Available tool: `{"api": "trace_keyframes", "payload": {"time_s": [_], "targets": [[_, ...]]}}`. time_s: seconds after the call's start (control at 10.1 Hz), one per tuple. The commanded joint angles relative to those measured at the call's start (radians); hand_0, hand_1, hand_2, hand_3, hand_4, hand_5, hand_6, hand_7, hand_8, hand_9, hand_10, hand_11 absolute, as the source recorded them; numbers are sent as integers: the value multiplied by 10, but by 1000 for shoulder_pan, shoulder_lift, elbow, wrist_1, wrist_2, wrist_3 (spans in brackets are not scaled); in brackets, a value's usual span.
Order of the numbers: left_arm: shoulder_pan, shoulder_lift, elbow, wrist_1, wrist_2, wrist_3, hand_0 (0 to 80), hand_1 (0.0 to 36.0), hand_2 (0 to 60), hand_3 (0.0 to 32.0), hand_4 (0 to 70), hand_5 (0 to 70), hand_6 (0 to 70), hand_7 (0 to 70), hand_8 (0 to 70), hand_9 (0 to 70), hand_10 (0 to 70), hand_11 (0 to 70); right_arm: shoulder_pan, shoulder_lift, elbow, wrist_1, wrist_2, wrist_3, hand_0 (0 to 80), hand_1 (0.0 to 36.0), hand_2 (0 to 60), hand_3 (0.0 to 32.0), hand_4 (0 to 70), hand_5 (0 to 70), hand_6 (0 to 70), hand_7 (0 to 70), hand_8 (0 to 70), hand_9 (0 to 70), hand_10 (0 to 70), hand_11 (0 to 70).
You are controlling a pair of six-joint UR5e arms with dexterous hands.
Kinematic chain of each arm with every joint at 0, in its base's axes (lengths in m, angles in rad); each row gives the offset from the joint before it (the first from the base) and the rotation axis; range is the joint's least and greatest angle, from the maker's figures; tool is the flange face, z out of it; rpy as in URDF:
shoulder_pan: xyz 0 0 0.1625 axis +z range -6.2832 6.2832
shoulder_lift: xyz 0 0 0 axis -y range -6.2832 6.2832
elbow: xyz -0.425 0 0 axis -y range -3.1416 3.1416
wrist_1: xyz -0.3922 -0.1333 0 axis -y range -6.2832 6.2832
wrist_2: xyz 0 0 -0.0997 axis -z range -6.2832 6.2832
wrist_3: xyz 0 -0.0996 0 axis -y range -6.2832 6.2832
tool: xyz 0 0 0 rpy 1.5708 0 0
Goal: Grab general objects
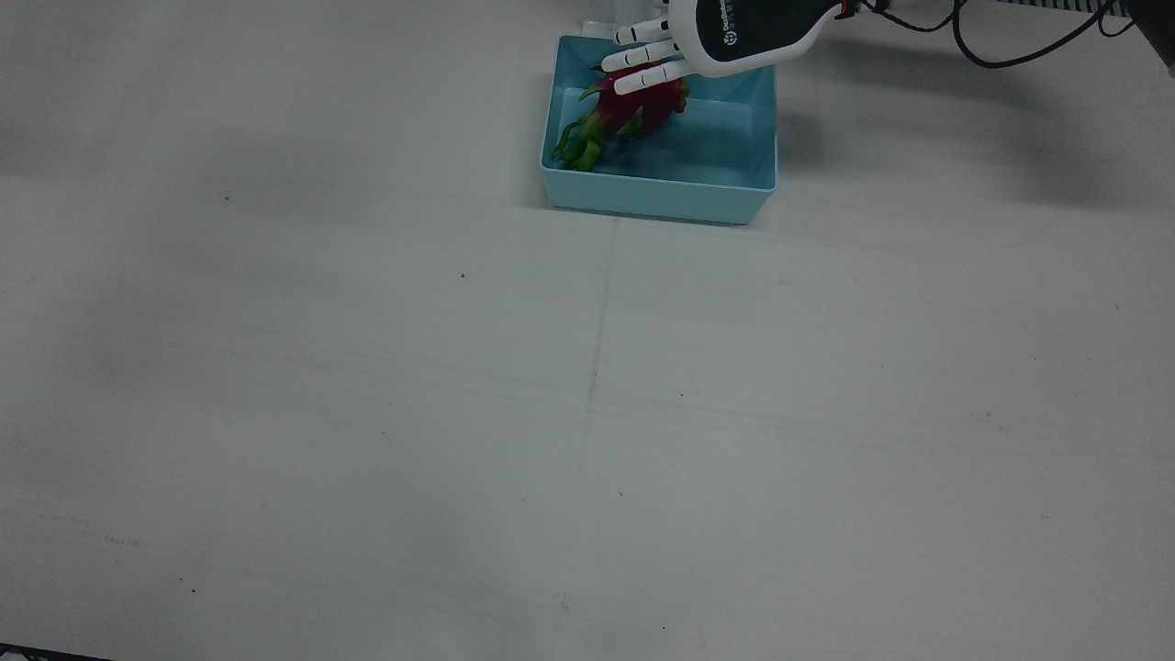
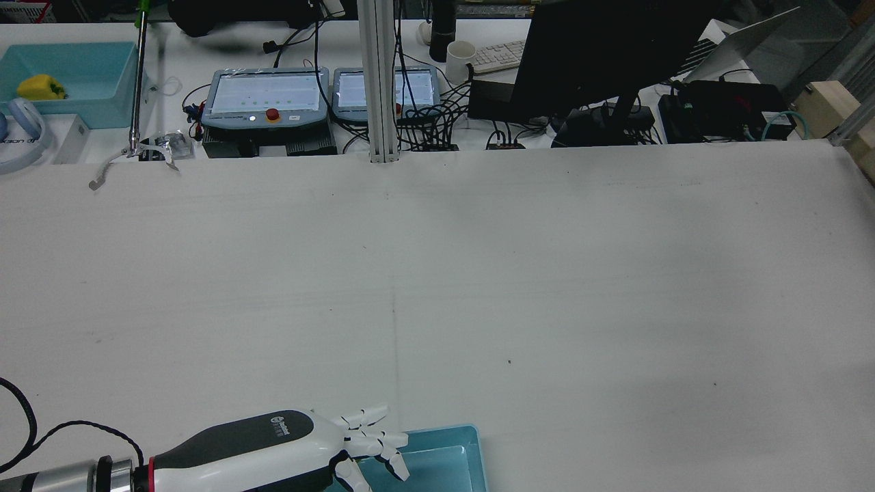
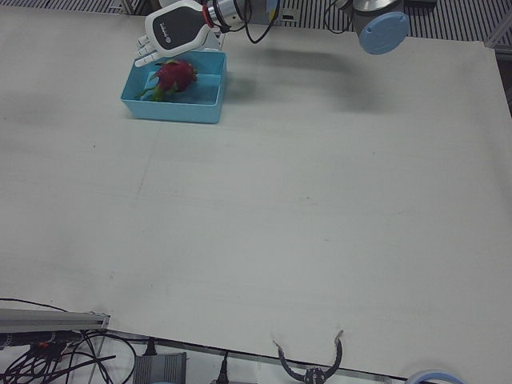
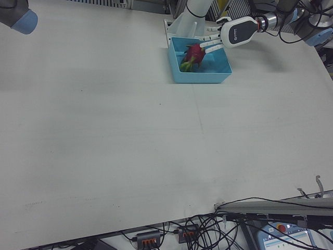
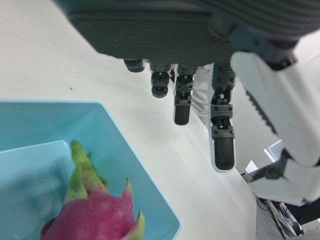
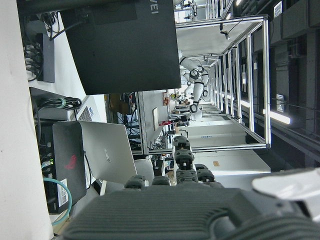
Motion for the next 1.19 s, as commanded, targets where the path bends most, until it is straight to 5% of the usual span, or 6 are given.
{"api": "trace_keyframes", "payload": {"time_s": [0.0, 0.2, 0.3, 0.69, 0.89, 1.09], "targets": [[-1, -38, 86, 38, -2, -2, 489, 112, 124, 0, 340, 639, 115, 226, 136, 31, 0, 0, 0, 0, 0, 0, 0, 0, 0, 0, 0, 0, 0, 0, 0, 0, 0, 0, 0, 0], [-106, -38, 131, 50, 11, -15, 409, 10, 0, 0, 119, 279, 50, 163, 109, 18, 5, 5, 0, 0, 0, 0, 0, 0, 0, 0, 0, 0, 0, 0, 0, 0, 0, 0, 0, 0], [-220, -38, 132, 50, 37, -29, 358, 0, 0, 0, 91, 241, 42, 149, 108, 15, 8, 8, 0, 0, 0, 0, 0, 0, 0, 0, 0, 0, 0, 0, 0, 0, 0, 0, 0, 0], [-739, -27, 378, -278, 299, -323, 194, 0, 0, 76, 78, 180, 30, 131, 120, 12, 23, 26, 0, 0, 0, 0, 0, 0, 0, 0, 0, 0, 0, 0, 0, 0, 0, 0, 0, 0], [-887, -4, 440, -431, 288, -437, 191, 0, 0, 70, 98, 193, 41, 144, 124, 18, 24, 26, 0, 0, 0, 0, 0, 0, 0, 0, 0, 0, 0, 0, 0, 0, 0, 0, 0, 0], [-979, 10, 689, -711, 182, -610, 132, 0, 0, 44, 107, 222, 50, 160, 126, 23, 24, 25, 0, 0, 0, 0, -2, 0, 0, 0, 0, 0, 0, 0, 0, 0, 0, 0, 0, 0]]}}
